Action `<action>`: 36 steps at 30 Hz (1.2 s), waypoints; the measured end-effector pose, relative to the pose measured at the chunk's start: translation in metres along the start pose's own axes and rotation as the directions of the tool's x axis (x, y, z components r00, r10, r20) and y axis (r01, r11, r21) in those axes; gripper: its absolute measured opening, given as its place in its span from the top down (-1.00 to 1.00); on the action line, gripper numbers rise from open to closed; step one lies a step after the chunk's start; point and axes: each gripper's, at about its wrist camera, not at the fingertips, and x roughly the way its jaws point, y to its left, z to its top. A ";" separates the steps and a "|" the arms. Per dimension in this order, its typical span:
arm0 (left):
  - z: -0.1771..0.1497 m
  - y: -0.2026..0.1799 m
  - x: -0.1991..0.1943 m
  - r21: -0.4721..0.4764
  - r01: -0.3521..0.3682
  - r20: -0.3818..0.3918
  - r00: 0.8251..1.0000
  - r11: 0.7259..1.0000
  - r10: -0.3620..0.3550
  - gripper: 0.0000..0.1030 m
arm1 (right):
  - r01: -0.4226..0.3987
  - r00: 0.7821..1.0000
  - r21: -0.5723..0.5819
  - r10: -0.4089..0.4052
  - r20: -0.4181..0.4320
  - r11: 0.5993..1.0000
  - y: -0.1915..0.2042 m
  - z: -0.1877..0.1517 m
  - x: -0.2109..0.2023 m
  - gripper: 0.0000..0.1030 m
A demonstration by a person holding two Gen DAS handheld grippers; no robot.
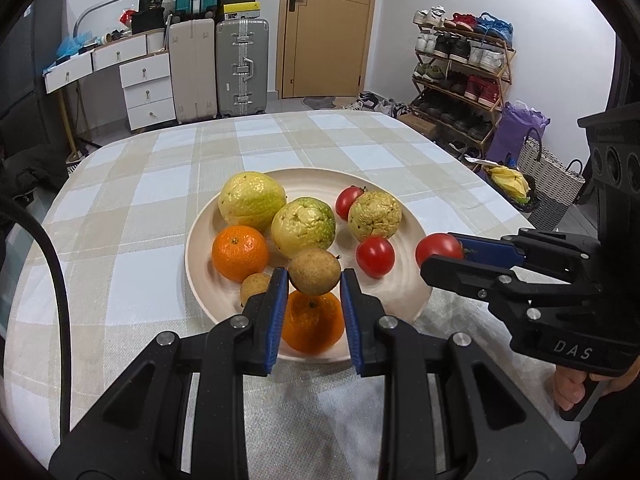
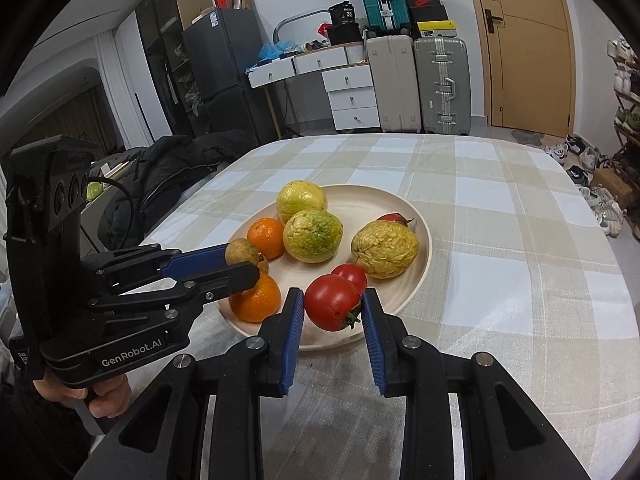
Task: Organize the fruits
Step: 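Carry the tomato with the right gripper while the left gripper carries the brown fruit over the plate, then lower the tomato and brown fruit onto the plate and open both grippers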
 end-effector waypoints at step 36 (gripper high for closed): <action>0.005 -0.011 0.032 0.050 -0.037 -0.031 0.999 0.998 0.038 0.53 | 0.004 0.998 0.023 -0.003 -0.060 1.000 -0.008 0.003 0.029 0.41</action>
